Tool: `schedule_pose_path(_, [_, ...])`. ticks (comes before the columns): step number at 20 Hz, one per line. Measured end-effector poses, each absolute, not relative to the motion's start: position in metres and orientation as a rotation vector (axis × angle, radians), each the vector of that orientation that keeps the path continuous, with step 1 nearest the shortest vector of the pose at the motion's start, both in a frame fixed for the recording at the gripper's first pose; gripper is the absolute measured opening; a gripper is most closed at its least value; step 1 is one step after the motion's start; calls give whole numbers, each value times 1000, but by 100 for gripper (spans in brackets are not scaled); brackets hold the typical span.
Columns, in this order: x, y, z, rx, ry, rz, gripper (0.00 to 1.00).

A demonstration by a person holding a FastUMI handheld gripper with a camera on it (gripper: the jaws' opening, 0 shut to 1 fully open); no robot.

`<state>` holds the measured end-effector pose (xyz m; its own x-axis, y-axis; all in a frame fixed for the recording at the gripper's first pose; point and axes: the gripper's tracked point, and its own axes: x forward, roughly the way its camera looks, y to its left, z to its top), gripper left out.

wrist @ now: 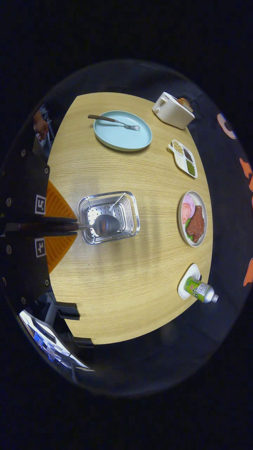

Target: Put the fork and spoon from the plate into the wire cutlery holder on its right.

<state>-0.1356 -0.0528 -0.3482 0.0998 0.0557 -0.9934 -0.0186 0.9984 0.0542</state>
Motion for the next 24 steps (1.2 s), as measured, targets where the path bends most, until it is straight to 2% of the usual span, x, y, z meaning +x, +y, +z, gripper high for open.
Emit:
schedule_pose_path(6, [-113,-54,-345,6,1429,64,16])
schedule_pose_path(9, [-101,-60,-345,28,1392,20,17])
schedule_pose_path(13, [-74,-50,-327,116,1246,21,19])
schedule_pose_path(15, [-57,-43,-311,149,1151,30,25])
schedule_pose_path(16, [-50,-39,-301,169,1097,39,32])
schedule_pose_path(21, [-5,-16,-237,234,783,73,52])
schedule_pose_path(24, [10,-6,-194,207,594,83,72])
